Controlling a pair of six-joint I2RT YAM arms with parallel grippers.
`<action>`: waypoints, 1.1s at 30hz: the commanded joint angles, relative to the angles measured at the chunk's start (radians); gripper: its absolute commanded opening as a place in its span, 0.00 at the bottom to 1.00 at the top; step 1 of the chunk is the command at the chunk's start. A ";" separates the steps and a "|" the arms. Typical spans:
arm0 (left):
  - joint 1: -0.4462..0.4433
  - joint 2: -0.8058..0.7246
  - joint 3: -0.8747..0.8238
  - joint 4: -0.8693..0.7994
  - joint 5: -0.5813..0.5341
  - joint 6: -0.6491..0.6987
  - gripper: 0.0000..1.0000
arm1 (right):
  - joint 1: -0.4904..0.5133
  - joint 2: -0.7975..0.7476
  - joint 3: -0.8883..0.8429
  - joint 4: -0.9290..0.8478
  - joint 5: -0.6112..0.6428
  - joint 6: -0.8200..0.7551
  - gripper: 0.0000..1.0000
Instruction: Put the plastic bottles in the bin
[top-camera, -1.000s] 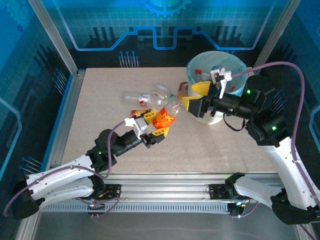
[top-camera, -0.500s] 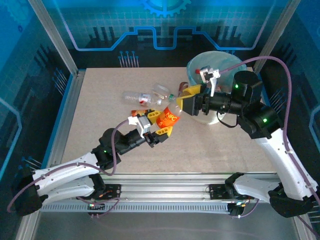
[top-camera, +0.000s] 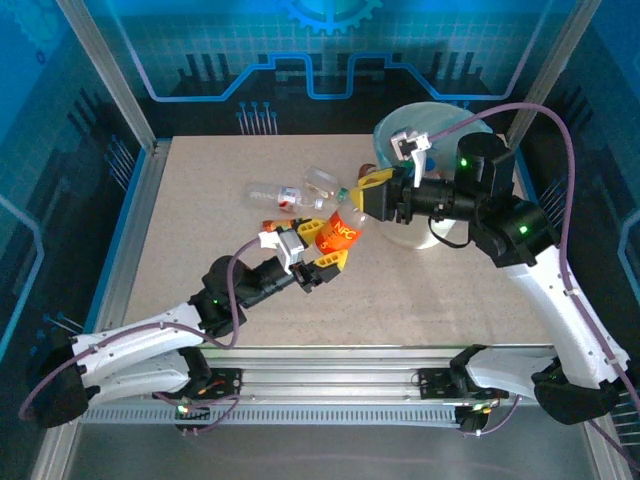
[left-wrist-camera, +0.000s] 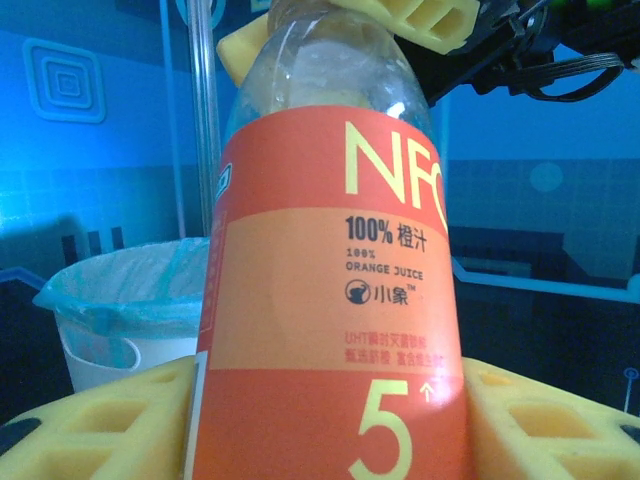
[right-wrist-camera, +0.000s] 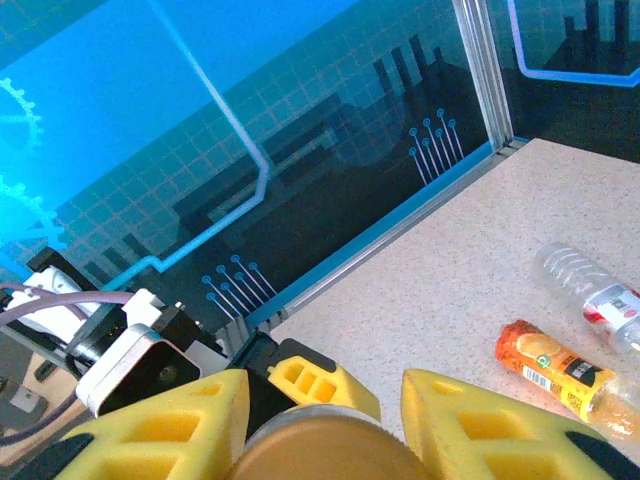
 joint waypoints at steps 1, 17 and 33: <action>0.003 0.007 0.024 0.033 -0.062 -0.002 0.63 | 0.013 0.006 0.077 -0.048 0.101 -0.056 0.05; 0.004 -0.061 0.010 -0.143 -0.241 0.020 0.99 | 0.040 0.340 0.530 -0.090 1.272 -0.535 0.00; 0.003 -0.075 0.020 -0.236 -0.264 0.017 0.99 | -0.049 0.597 0.472 -0.180 1.490 -0.599 0.07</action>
